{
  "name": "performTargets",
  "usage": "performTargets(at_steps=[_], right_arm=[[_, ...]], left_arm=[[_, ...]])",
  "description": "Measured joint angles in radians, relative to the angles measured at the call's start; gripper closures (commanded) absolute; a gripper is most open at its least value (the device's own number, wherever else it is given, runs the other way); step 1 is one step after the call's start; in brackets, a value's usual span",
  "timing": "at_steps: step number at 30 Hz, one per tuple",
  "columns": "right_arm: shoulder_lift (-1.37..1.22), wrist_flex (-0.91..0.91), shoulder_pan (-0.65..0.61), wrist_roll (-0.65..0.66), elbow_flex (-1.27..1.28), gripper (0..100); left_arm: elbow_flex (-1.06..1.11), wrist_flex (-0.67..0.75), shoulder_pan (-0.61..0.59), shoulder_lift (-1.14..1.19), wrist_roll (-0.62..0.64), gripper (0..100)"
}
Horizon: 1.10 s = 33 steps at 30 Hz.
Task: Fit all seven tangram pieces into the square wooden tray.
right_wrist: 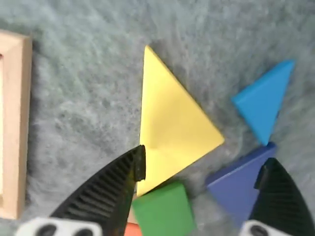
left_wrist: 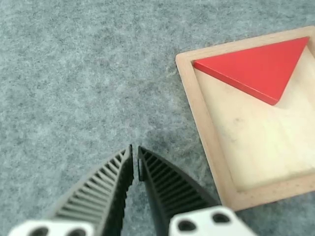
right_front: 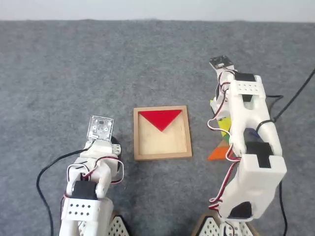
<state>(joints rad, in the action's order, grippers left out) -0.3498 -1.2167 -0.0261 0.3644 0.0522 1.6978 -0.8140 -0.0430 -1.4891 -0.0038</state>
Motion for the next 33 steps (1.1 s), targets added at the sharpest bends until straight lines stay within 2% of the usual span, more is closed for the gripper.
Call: performTargets(at_steps=[5,12,16,23,33], right_arm=[[-0.066,0.034,-0.005,0.043,-0.005,66.0],[-0.213,0.031,-0.009,0.104,-0.135,66.2],[-0.250,0.002,-0.009,0.107,-0.195,66.5],[-0.258,-0.009,-0.009,0.107,-0.203,75.2],[-0.267,-0.068,-0.011,0.080,-0.241,72.7]], left_arm=[[0.000,0.000,0.000,0.000,0.000,99],[0.000,0.000,0.000,0.000,0.000,99],[0.000,0.000,0.000,0.000,0.000,99],[0.000,0.000,0.000,0.000,0.000,99],[0.000,0.000,0.000,0.000,0.000,99]])
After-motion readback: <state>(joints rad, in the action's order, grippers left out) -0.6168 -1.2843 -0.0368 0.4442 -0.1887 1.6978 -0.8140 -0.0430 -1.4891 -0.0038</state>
